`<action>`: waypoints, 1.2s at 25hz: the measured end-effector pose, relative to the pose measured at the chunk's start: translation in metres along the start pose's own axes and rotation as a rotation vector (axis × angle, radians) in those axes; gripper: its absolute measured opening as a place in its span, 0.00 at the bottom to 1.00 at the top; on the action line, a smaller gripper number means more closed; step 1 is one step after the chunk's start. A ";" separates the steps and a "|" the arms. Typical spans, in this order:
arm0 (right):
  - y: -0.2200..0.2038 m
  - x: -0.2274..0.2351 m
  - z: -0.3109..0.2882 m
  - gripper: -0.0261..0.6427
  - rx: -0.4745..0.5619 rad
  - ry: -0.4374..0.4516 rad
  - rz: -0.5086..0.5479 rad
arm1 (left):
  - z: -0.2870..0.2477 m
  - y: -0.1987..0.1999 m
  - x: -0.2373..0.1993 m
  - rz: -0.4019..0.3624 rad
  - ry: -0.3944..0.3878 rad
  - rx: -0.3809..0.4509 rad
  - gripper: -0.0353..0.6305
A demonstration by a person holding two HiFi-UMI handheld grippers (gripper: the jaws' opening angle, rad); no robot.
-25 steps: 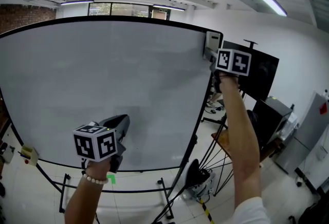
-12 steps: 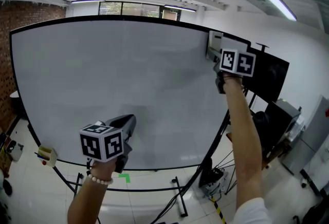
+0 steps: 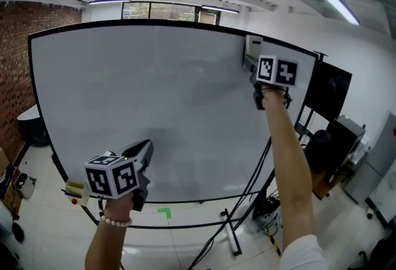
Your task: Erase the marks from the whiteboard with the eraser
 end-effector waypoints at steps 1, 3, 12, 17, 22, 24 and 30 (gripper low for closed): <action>0.000 -0.009 -0.003 0.41 0.002 0.005 -0.007 | 0.006 0.001 -0.006 0.002 0.000 -0.003 0.05; -0.001 -0.026 -0.008 0.41 0.001 0.020 -0.010 | 0.017 0.001 -0.016 -0.002 -0.006 -0.010 0.05; 0.002 -0.083 -0.028 0.41 -0.050 0.037 0.148 | 0.025 0.025 -0.056 0.038 -0.055 0.038 0.05; 0.006 -0.090 -0.029 0.41 -0.049 0.032 0.164 | -0.004 0.042 -0.056 0.021 -0.093 0.046 0.05; 0.006 -0.112 -0.034 0.41 -0.080 0.074 0.178 | -0.021 0.063 -0.063 0.019 -0.107 0.078 0.05; 0.006 -0.130 -0.040 0.41 -0.085 0.092 0.182 | -0.023 0.069 -0.070 0.001 -0.120 0.081 0.05; 0.004 -0.191 -0.057 0.41 -0.080 0.079 0.175 | -0.002 0.068 -0.111 0.008 -0.162 0.052 0.05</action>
Point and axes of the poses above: the fingertips, and each gripper's own axes: z backward along the fingers, x to its right, y out of its top, the point moved 2 cm from there along z, backward along the fingers, and after that the axes turned 10 degrees about y, right-handed, at the moved point
